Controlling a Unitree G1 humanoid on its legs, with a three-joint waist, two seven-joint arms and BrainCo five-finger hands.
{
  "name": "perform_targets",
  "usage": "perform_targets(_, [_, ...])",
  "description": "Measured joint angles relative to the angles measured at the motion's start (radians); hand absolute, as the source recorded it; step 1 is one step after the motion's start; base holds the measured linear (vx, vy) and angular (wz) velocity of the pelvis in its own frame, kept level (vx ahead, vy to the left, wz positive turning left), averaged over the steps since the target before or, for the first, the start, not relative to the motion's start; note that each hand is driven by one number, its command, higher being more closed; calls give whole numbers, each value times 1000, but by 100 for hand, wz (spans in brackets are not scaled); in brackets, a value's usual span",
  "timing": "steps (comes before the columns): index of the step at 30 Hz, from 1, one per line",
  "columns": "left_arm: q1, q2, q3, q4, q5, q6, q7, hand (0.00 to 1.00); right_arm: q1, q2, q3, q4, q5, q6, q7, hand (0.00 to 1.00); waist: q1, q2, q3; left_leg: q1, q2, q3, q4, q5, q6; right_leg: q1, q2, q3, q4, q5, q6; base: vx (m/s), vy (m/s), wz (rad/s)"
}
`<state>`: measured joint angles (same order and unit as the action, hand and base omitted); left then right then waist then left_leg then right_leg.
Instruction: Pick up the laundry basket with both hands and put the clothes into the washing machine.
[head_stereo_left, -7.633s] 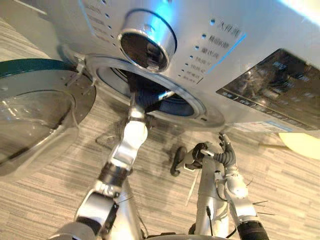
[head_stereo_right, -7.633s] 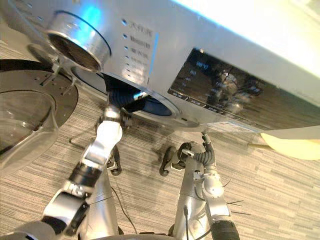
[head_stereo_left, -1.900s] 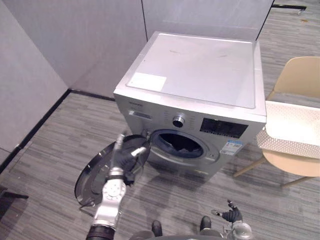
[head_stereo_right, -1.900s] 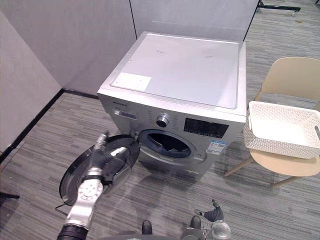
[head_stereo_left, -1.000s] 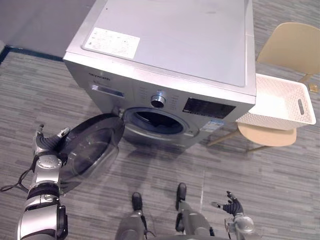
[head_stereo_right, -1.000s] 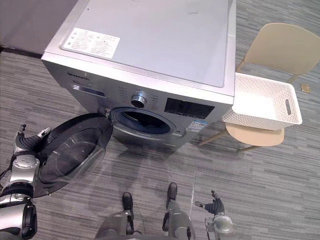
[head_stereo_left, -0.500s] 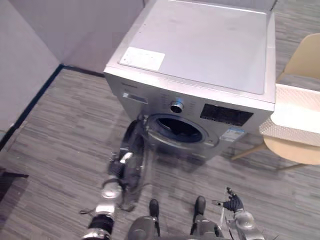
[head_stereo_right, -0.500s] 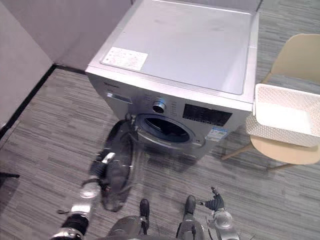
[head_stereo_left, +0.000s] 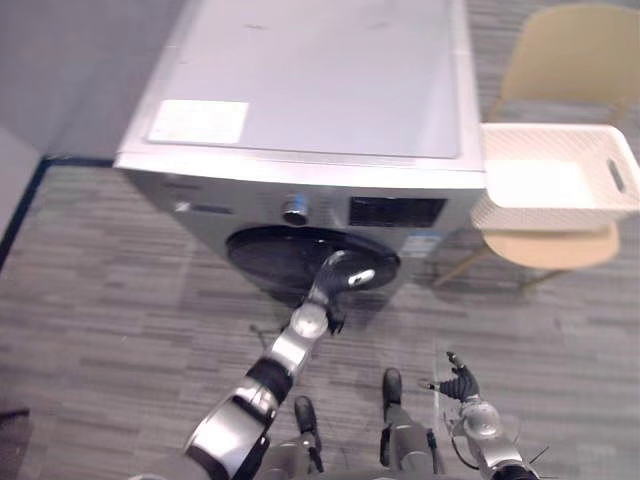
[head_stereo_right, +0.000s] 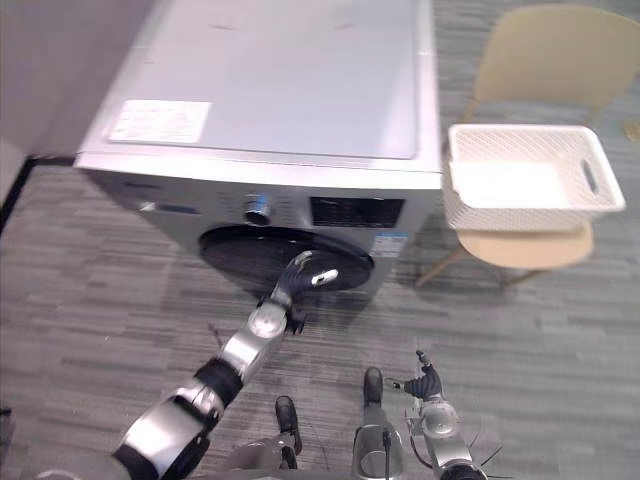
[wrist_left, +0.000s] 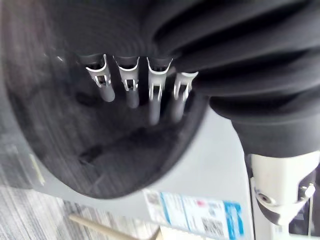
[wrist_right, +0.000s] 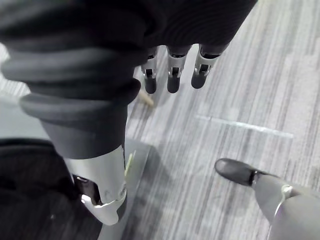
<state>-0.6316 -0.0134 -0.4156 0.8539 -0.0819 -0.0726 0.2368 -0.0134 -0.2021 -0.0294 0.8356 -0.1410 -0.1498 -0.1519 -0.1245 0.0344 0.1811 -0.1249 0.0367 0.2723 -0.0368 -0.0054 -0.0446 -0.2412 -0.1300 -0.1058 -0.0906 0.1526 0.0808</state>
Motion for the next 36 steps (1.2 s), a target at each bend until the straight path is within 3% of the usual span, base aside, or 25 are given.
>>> perform_targets(2, [-72, 16, 33, 77, 24, 8, 0, 0, 1, -19, -8, -30, 14, -1, -1, 0, -23, 1, 26, 1, 8, 48, 3, -10, 2, -25, 6, 55, -1, 15, -3, 16, -31, -91])
perform_targets(7, [-213, 56, 66, 173, 147, 32, -60, 0, 42, -11, -23, -154, 44, -7, 1, 0, -25, -35, 68, -60, 17, 144, 18, -27, -1, -128, 22, 150, -7, 53, 3, -37, -47, -56])
perform_targets(10, [-222, 67, 73, 177, 199, 32, -63, 0, 98, 20, -32, -218, 55, -21, 1, 0, -15, -36, 70, -88, 34, 162, 48, -30, -6, -150, 32, 158, -7, 62, -2, -25, -66, -12])
perform_targets(13, [-191, 66, 70, 107, 211, 31, -54, 0, 143, 55, -31, -267, 55, -39, 1, 0, 21, -36, 71, -108, 57, 149, 84, -38, -16, -146, 43, 141, -6, 67, -10, -30, -68, 12])
perform_targets(16, [-16, 103, 4, -208, 209, -6, -9, 0, 175, 67, -30, -268, 53, -40, -1, 0, 55, -34, 71, -104, 70, 102, 91, -32, -19, -108, 45, 80, -6, 58, -24, -12, -47, 48])
perform_targets(19, [231, 126, -44, -420, 191, -61, -17, 0, 176, 67, -31, -205, 48, -39, -3, 0, 61, -23, 64, -50, 67, 36, 85, -26, -20, -19, 39, 19, -7, 32, -24, 60, 31, 64])
perform_targets(22, [458, 140, -54, -493, 127, -72, -68, 0, 166, 64, -30, -101, 30, -33, -2, 0, 83, -1, 20, -28, 52, -24, 67, -26, -19, 30, 23, -41, -7, 7, -12, 71, 62, 63])
perform_targets(28, [662, 165, -12, -472, 53, -90, -168, 0, 94, 56, 10, -22, 11, -16, -1, 0, 100, 17, -5, 47, 17, -113, 35, -17, -5, 149, -5, -134, -8, -30, 13, 50, 53, 52])
perform_targets(33, [691, 130, 204, -283, 53, -91, -163, 0, 55, 67, 21, 27, 11, -15, -5, 0, 126, 1, -22, -7, -16, -257, 106, -25, 8, 225, -30, -303, -7, -69, 31, 44, 50, 92])
perform_targets(35, [685, 133, 286, -196, 53, -87, -136, 0, 36, 64, 15, 58, 12, -15, -16, 0, 137, -2, -22, -53, -25, -220, 136, -6, 26, 245, -46, -386, -4, -81, 34, 4, 78, 130])
perform_targets(36, [685, 137, 328, -155, 54, -86, -120, 0, 30, 63, 6, 80, 12, -14, -20, 0, 139, -3, -23, -72, -19, -119, 144, -1, 46, 254, -65, -441, 13, -100, 38, -18, 127, 147])
